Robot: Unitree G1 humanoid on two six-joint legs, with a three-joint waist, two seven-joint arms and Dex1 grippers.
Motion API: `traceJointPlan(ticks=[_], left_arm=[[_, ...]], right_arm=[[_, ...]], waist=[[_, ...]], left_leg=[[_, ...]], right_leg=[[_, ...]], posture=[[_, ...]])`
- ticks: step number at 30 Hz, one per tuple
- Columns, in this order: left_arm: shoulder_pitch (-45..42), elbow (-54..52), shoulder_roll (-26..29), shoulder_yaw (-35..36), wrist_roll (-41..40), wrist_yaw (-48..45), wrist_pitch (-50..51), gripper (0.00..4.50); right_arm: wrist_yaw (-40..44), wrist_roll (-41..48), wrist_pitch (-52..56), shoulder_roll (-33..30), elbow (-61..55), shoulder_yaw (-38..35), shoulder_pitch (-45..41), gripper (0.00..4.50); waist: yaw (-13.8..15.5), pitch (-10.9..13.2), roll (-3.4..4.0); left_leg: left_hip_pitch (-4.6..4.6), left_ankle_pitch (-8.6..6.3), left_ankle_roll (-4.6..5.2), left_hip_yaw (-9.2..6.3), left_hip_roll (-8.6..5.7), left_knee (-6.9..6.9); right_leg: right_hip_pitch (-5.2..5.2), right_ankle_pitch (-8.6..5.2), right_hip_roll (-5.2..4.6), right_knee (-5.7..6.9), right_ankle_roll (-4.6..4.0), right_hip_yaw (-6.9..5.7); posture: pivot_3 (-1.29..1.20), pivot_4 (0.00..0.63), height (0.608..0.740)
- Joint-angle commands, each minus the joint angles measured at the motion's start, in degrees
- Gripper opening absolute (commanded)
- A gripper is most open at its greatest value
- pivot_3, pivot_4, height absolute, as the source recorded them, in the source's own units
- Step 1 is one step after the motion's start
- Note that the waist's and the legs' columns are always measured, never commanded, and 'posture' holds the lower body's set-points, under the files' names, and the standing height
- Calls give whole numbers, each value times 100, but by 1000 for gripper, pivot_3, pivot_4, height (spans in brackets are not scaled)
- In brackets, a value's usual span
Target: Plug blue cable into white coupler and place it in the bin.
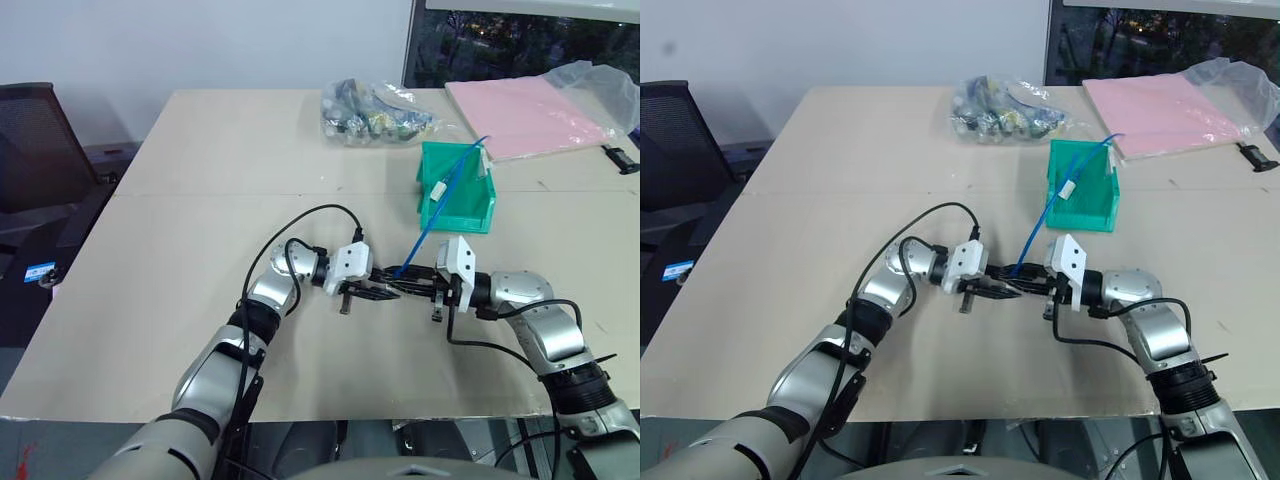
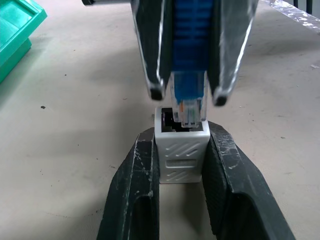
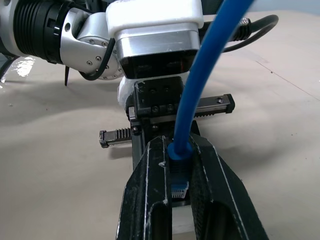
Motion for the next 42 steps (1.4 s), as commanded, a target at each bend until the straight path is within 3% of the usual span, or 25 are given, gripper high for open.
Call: traceJointPlan(ticks=[1, 10, 16, 19, 22, 24, 28, 31, 36, 38, 42], left_arm=[[59, 104, -30, -148, 184, -169, 8, 555], [53, 123, -54, -157, 199, -232, 16, 555], [54, 142, -87, -142, 219, -221, 1, 555], [67, 123, -110, -124, 232, -208, 13, 555], [96, 77, -115, -76, 236, -186, 88, 555], [118, 36, -110, -39, 215, -157, 193, 555], [219, -293, 9, 17, 161, -115, 394, 2447], [382, -1352, 255, 275, -139, 96, 1270, 3900], [582, -3578, 696, 1027, -770, 1105, 3518, 3900], [540, -4251, 763, 1187, -945, 1563, 4477, 3900], [46, -5222, 520, 1563, -1485, 2665, 6496, 3900]], right_arm=[[21, -187, -266, 40, 223, 79, -4, 0], [127, -508, -519, 16, 661, 309, -97, 0], [138, -521, 545, -77, 927, 638, 9, 0], [281, -1052, 68, -321, 1121, 995, 80, 0], [-9, 276, 657, 221, 501, 128, -186, 0], [7, 540, 793, 267, 258, -123, -359, 0], [-129, 608, 1144, 231, 107, -298, -701, 0], [-333, 770, 1650, 136, -73, -462, -991, 0], [-803, 1462, 3220, -154, 141, -1139, -2057, 0], [-888, 1488, 3761, -372, 602, -1239, -2578, 0], [-569, 1181, 3863, -783, 2210, -1277, -3689, 0]], waist=[[-6, -2, 0], [-25, -4, 0], [-45, -24, -3], [-53, -76, -10], [-55, -89, -14], [-62, -85, -9], [-67, -81, -1], [-71, -80, -1], [-77, -60, 5], [-70, -60, 7], [-36, -56, 4]], left_leg=[[1, -2, 3, 0, 0, 2], [2, 0, -1, -1, 0, 4], [26, -6, 9, -3, 0, 3], [44, -8, 12, -8, 1, 0], [52, -8, 12, -20, 2, -3], [41, -8, 12, -27, 2, -1], [27, -8, 12, -25, -1, -1], [13, -7, 11, -26, -1, -1], [-58, 9, -17, -30, 0, 21], [-55, 7, -13, -29, 0, 20], [-54, -4, 4, -35, -3, 17]], right_leg=[[1, 0, 0, 2, 0, -1], [2, 0, 1, 3, 0, -2], [21, 0, 1, 3, 0, -3], [41, -2, 1, -2, 1, -8], [53, -2, 2, -9, 1, -17], [49, -1, 1, -6, 0, -19], [33, -1, -2, -3, 0, -14], [15, -1, -2, 2, 0, -13], [-51, 0, -12, 29, -1, -10], [-51, 0, -13, 32, -1, -10], [-45, -1, -8, 26, -2, -20]], posture=[[0, 150, 740], [0, 150, 740], [0, 150, 740], [0, 150, 740], [0, 150, 740], [0, 150, 740], [0, 150, 740], [0, 150, 740], [0, 150, 740], [0, 150, 740], [0, 150, 740]])
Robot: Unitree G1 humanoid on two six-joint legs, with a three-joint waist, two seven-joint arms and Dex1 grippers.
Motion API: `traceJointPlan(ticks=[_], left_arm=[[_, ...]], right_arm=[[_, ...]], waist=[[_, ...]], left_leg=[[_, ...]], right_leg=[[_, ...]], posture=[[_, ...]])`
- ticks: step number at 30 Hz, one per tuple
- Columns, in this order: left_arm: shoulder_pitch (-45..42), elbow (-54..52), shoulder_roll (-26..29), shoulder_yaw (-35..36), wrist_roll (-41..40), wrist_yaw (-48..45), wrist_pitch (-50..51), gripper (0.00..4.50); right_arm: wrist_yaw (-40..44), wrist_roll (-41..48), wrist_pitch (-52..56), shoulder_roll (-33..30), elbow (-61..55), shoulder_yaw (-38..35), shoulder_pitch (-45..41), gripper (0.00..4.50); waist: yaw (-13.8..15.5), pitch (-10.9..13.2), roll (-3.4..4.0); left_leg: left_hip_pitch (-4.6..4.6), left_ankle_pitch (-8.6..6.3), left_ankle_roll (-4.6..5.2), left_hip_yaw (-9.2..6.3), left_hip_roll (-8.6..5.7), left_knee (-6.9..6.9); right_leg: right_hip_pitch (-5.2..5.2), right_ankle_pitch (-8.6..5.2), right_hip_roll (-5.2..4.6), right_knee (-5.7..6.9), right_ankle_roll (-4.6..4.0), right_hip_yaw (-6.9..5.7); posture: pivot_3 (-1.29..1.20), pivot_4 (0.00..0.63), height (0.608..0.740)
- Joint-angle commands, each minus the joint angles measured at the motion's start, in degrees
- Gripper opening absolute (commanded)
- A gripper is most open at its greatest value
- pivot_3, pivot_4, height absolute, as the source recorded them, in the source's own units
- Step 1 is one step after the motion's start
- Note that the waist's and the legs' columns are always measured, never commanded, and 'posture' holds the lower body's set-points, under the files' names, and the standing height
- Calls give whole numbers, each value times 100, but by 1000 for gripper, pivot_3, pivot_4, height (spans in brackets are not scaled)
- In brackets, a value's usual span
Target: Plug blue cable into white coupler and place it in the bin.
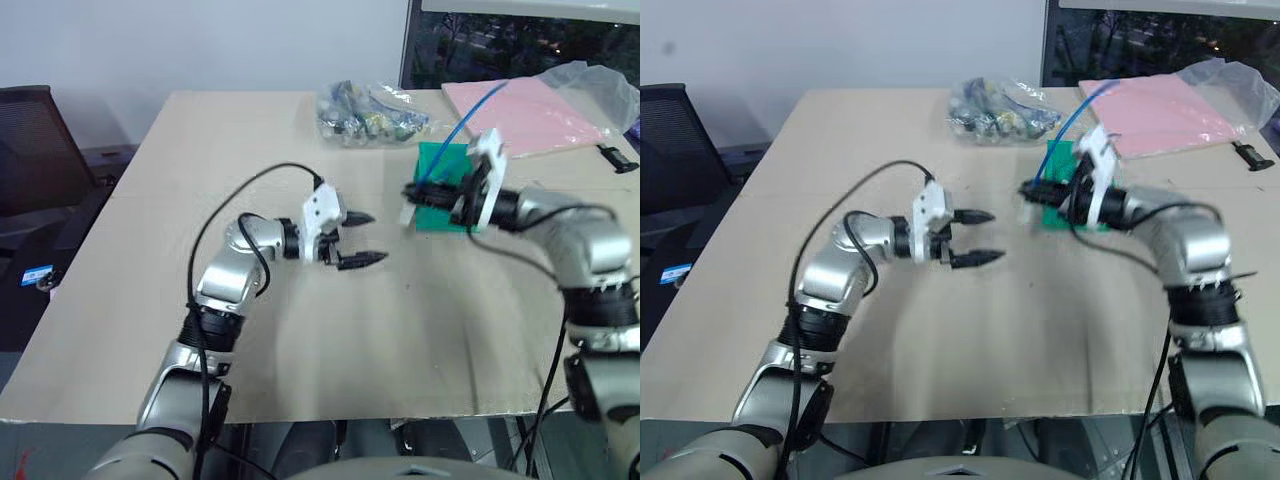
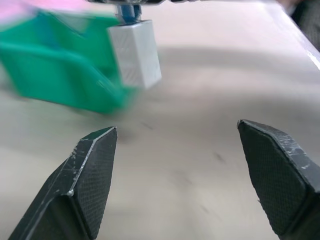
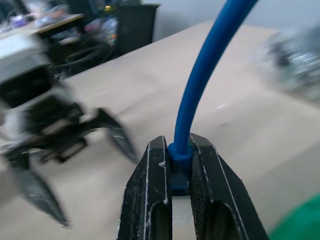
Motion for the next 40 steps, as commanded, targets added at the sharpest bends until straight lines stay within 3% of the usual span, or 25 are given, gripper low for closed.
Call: traceJointPlan(ticks=[1, 6, 10, 15, 16, 19, 22, 27, 30, 35, 40], left_arm=[[-514, -948, -308, 359, -579, 1022, 1719, 3900], [-573, -1424, -396, 250, -682, 1577, 2202, 3900], [-568, -1479, -359, 172, -721, 1725, 2203, 3974], [-585, -1447, -324, 153, -753, 1874, 2175, 3974], [-574, -1452, -319, 165, -766, 1897, 2179, 3974], [-386, -1610, -188, 213, -809, 1883, 2110, 3974], [90, -1855, 255, 102, -610, 1722, 1735, 3974], [1233, -2306, 588, 591, -688, 1917, 1340, 3974], [2239, -2636, 803, 806, -483, 1813, 511, 3974], [3673, -3008, 882, 944, -410, 1925, -106, 3974], [4311, -3057, 748, 921, -333, 2166, -372, 3974]], right_arm=[[377, -286, -3, -315, 1483, -44, -852, 0], [251, -983, -491, -182, 3596, 100, -1913, 0], [195, -1569, -1288, -92, 4516, 219, -2218, 1556], [-463, -1943, -1777, -178, 4938, 9, -2341, 4158], [-519, -2014, -1798, -250, 4850, 15, -2261, 4457], [-389, -2179, -1626, -602, 3836, 129, -1585, 4457], [-277, -1872, -1072, -950, 2094, -157, -522, 4457], [-477, -1236, -183, -1361, -1190, -958, 1604, 4457], [-533, -1100, -521, -1250, -2513, -1263, 2898, 4457], [-386, -889, -1946, -470, -2975, -1636, 4694, 4457], [145, -697, -2969, -42, -2456, -1636, 5455, 4457]], waist=[[9, 6, -3], [-72, 7, -2], [-82, 8, -1], [-57, 10, 1], [-53, 10, 1], [-10, 11, 3], [-16, 11, 3], [-28, 13, 8], [-43, 11, 9], [68, 8, 5], [120, 16, 9]], left_leg=[[-1, 1, -1, 0, -2, 1], [-2, 14, -24, 12, -2, -14], [-1, 18, -32, 15, 2, -26], [-8, 19, -32, 25, -1, -27], [-8, 19, -32, 27, -2, -27], [-8, 19, -32, 28, -2, -26], [-10, 19, -32, 21, 0, -34], [-17, 19, -33, 27, 2, -56], [-7, 18, -32, 38, 3, -59], [19, 5, -11, 33, 5, -62], [91, 0, -5, 46, 4, -52]], right_leg=[[4, 0, 0, -5, 0, -2], [4, 0, -1, -28, 0, 11], [-13, 1, -5, -27, 0, 30], [-21, 1, -3, -27, 0, 40], [-22, 1, -2, -28, 0, 43], [-22, 1, -1, -27, 0, 44], [-22, 1, -5, -36, 0, 38], [-46, 0, -9, -37, 0, 63], [-55, 1, -3, -24, 0, 90], [-20, 7, -9, -32, -9, 93], [58, 7, -9, -44, -12, 88]], posture=[[0, 150, 740], [0, 150, 740], [0, 150, 740], [0, 150, 740], [0, 150, 740], [0, 150, 740], [0, 150, 740], [0, 150, 740], [0, 150, 740], [0, 150, 740], [0, 150, 740]])
